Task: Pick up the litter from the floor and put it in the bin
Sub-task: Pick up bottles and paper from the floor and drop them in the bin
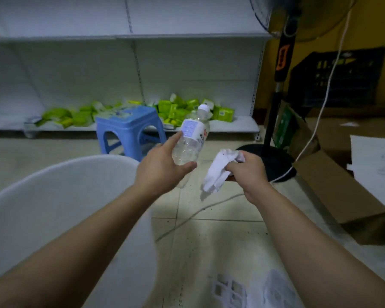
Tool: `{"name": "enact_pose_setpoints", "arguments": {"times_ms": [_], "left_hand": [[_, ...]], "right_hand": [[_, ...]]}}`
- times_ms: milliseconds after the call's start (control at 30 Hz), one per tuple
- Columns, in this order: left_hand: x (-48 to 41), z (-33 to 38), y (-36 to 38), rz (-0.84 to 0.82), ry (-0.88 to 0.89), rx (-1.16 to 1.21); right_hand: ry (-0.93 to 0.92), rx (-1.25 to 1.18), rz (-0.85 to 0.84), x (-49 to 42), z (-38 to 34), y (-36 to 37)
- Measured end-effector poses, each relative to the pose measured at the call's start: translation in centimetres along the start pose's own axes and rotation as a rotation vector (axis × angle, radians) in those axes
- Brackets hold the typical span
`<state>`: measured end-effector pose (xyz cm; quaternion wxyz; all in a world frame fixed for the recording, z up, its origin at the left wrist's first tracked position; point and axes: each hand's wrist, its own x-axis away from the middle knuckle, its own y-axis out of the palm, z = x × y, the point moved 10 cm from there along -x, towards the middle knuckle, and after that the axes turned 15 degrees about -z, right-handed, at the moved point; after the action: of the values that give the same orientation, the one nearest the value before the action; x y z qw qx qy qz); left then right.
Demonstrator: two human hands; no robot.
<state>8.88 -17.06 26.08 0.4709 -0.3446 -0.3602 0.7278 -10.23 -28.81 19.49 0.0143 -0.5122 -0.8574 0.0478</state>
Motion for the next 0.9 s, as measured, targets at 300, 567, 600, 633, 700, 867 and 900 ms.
{"name": "enact_pose_setpoints", "arguments": {"times_ms": [300, 567, 600, 633, 700, 867, 900], "left_hand": [[7.7, -13.8, -11.6, 0.073, -0.319, -0.162], [13.2, -20.4, -10.6, -0.062, -0.518, -0.250], [13.2, -19.8, -10.2, -0.064, -0.500, -0.258], [13.2, -18.9, -9.9, -0.052, -0.472, -0.261], [12.9, -16.6, -9.0, -0.016, -0.396, -0.249], [11.0, -8.3, -4.6, -0.054, -0.082, -0.280], [10.4, -6.6, -3.8, -0.060, -0.025, -0.301]], "right_hand": [[-0.186, 0.017, -0.173, 0.1, -6.0, 15.9], [-0.184, 0.905, -0.815, 3.6, -2.7, 29.9], [-0.176, 0.927, -0.831, 3.7, -2.4, 29.8], [-0.181, 0.919, -0.822, 3.7, -2.5, 29.4], [-0.191, 0.854, -0.783, 3.2, -3.2, 27.8], [-0.188, 0.692, -0.591, 1.8, -3.3, 20.7], [-0.189, 0.686, -0.551, 1.6, -2.7, 19.1]]}}
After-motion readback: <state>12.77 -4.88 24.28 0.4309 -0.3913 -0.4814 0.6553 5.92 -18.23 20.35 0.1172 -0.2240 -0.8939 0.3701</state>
